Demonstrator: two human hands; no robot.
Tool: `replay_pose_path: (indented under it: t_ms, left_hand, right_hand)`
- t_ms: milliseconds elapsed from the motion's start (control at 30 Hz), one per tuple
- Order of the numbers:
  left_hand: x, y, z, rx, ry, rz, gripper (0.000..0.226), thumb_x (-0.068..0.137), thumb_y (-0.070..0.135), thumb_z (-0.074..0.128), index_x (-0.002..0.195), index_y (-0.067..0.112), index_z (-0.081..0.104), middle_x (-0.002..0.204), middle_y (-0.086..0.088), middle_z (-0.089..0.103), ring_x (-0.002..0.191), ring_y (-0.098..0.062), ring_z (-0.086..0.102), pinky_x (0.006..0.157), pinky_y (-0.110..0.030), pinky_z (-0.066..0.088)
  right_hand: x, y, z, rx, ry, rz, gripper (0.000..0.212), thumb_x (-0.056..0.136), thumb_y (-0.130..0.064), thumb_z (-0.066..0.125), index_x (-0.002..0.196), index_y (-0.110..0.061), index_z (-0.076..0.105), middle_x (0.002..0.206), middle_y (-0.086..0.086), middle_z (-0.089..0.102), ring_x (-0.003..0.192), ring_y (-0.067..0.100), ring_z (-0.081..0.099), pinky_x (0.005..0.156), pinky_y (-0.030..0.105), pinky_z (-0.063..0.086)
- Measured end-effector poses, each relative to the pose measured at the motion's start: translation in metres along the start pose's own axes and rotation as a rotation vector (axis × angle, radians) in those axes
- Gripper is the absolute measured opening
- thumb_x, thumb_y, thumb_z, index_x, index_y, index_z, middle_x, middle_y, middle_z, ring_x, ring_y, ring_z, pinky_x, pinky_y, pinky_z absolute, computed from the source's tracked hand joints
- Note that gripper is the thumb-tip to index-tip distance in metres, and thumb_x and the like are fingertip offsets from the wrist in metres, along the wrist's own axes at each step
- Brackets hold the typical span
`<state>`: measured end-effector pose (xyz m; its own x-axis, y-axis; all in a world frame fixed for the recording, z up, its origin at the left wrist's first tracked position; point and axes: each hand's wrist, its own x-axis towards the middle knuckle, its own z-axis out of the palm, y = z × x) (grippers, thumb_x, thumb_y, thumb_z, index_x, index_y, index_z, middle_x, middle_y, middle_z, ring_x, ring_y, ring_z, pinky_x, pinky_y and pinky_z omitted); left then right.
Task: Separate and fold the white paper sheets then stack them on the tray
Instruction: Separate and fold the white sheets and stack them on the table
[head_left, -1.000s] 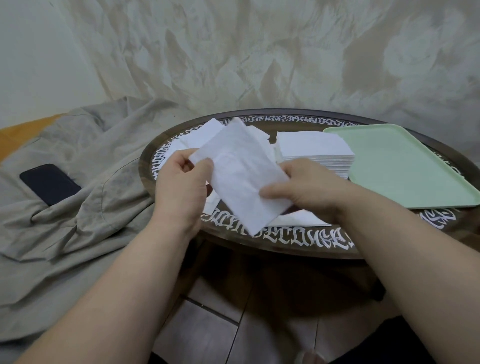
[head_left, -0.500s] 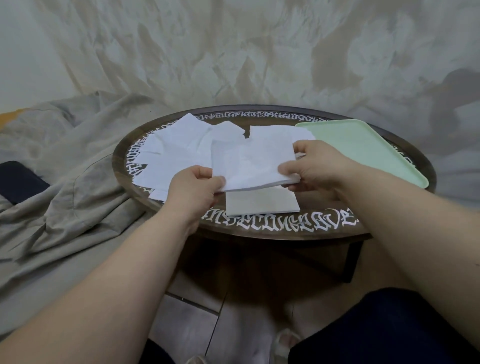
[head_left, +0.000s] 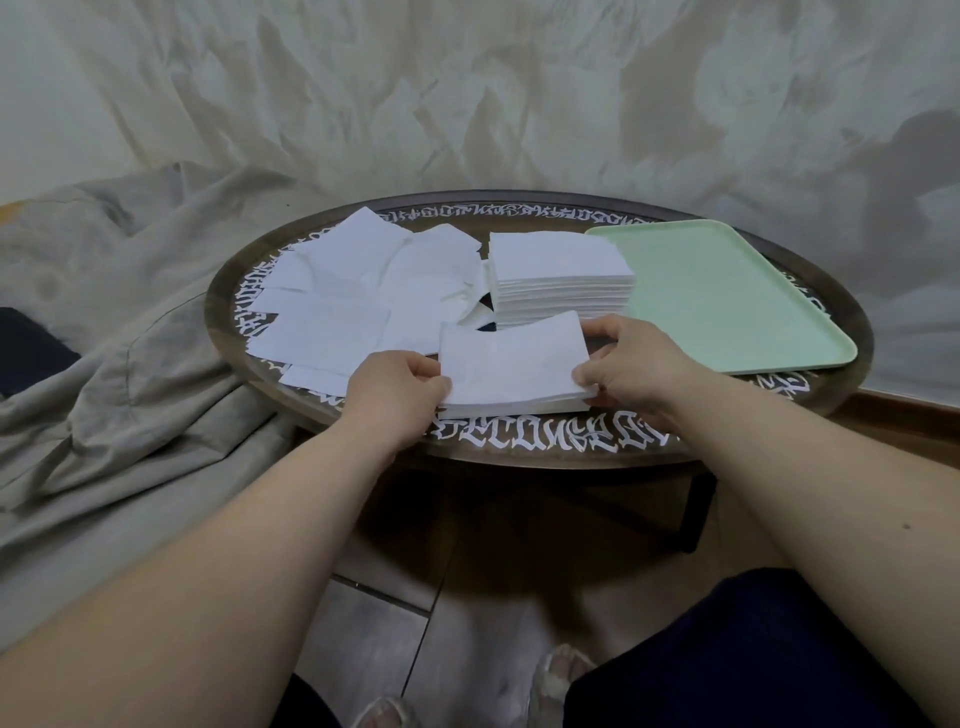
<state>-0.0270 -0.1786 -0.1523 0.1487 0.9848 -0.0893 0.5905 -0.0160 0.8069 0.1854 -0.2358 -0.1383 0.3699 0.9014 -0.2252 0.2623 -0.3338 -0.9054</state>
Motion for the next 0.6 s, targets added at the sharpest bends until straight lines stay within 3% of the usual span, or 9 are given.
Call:
replay_pose_path:
  t_ms: [133, 333, 433, 600]
  left_hand:
    - [-0.0006, 0.0004, -0.0001, 0.136, 0.018, 0.037, 0.006, 0.087, 0.018, 0.066, 0.092, 0.022, 0.066, 0.076, 0.012, 0.06, 0.097, -0.022, 0.065, 0.091, -0.035, 0.051]
    - [0.0022, -0.002, 0.0004, 0.233, 0.042, 0.06, 0.017, 0.089, 0.021, 0.064, 0.106, 0.018, 0.069, 0.077, 0.013, 0.057, 0.097, -0.017, 0.061, 0.085, -0.028, 0.045]
    - [0.0035, -0.0039, 0.0014, 0.259, 0.039, 0.072, 0.018, 0.089, 0.021, 0.063, 0.106, 0.018, 0.069, 0.082, 0.01, 0.062, 0.091, -0.014, 0.057, 0.08, -0.025, 0.04]
    - [0.0041, -0.0059, 0.002, 0.27, 0.044, 0.088, 0.019, 0.089, 0.021, 0.064, 0.107, 0.018, 0.068, 0.09, 0.005, 0.069, 0.094, -0.015, 0.061, 0.083, -0.026, 0.042]
  right_hand:
    - [0.0037, 0.0042, -0.0005, -0.071, 0.012, -0.029, 0.045, 0.082, 0.013, 0.056, 0.111, -0.022, 0.058, 0.086, 0.004, 0.061, 0.083, 0.025, 0.062, 0.075, 0.039, 0.059]
    - [0.006, 0.0089, 0.0011, -0.195, 0.038, -0.066, 0.051, 0.078, 0.008, 0.058, 0.121, -0.019, 0.058, 0.089, 0.003, 0.065, 0.088, 0.027, 0.066, 0.081, 0.046, 0.058]
    - [0.0059, 0.0095, 0.0004, -0.272, 0.064, -0.094, 0.054, 0.078, 0.003, 0.061, 0.127, -0.017, 0.056, 0.101, 0.005, 0.066, 0.096, 0.025, 0.064, 0.086, 0.038, 0.055]
    - [0.007, 0.0092, -0.0008, -0.369, 0.093, -0.111, 0.038, 0.079, -0.002, 0.064, 0.113, -0.016, 0.057, 0.087, -0.001, 0.065, 0.091, 0.022, 0.063, 0.085, 0.035, 0.052]
